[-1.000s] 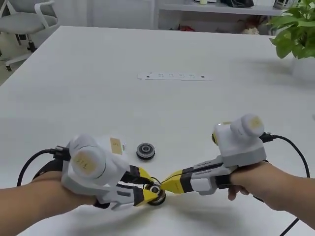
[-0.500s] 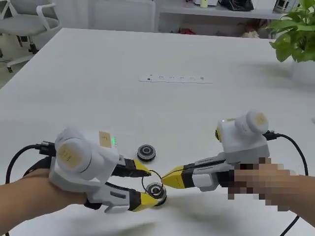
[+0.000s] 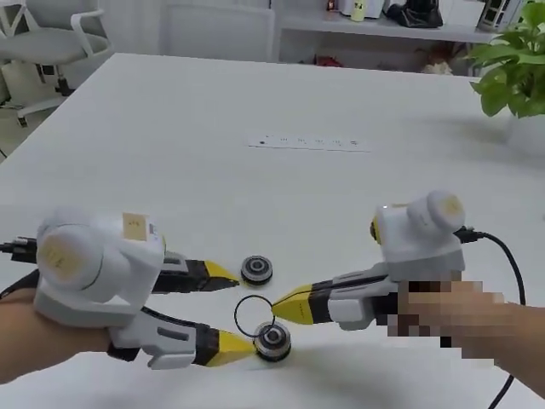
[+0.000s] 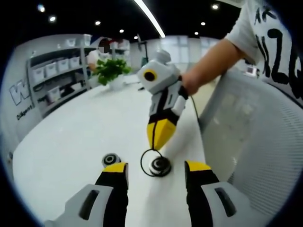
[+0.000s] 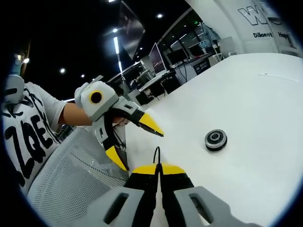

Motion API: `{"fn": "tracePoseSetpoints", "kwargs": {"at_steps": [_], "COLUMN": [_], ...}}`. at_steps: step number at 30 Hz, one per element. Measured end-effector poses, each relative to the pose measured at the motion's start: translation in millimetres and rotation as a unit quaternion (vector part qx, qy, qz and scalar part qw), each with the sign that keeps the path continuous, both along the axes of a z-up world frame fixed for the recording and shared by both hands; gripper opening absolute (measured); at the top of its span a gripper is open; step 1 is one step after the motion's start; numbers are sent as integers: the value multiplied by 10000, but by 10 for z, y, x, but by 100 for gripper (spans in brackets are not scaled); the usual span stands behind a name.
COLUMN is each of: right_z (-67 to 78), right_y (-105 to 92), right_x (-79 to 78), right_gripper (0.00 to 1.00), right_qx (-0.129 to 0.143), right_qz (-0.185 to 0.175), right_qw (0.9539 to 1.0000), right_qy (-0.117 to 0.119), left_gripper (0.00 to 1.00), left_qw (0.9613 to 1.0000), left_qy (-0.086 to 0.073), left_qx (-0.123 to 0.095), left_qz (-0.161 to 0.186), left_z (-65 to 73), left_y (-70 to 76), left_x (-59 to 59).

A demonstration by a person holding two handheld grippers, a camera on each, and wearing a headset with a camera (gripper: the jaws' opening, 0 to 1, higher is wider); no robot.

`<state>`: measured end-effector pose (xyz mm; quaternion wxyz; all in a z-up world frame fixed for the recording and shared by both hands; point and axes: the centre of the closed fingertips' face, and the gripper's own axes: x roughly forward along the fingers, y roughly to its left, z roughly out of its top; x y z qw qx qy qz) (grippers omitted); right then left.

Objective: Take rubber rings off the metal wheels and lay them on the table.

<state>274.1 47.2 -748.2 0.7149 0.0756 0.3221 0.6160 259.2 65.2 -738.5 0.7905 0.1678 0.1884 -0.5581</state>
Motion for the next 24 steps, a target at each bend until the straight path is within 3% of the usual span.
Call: {"fn": "tracePoseSetpoints", "kwargs": {"at_steps": [11,24], "right_z": [2,-183], "right_y": [185,412], "right_x": [-44,-124], "right_gripper": [0,0], "right_qx": [1,-180], "right_qz": [177,386], "right_qw": [9998,9991], "right_qy": [-17,-30], "left_gripper": [60,67], "left_qw": [9997,9991], "left_qy": [70,163], "left_qx": [-42,-27], "left_qz": [222,400], "left_z": [13,-61], "left_y": [203,373], "left_x": [-46,-70]}}
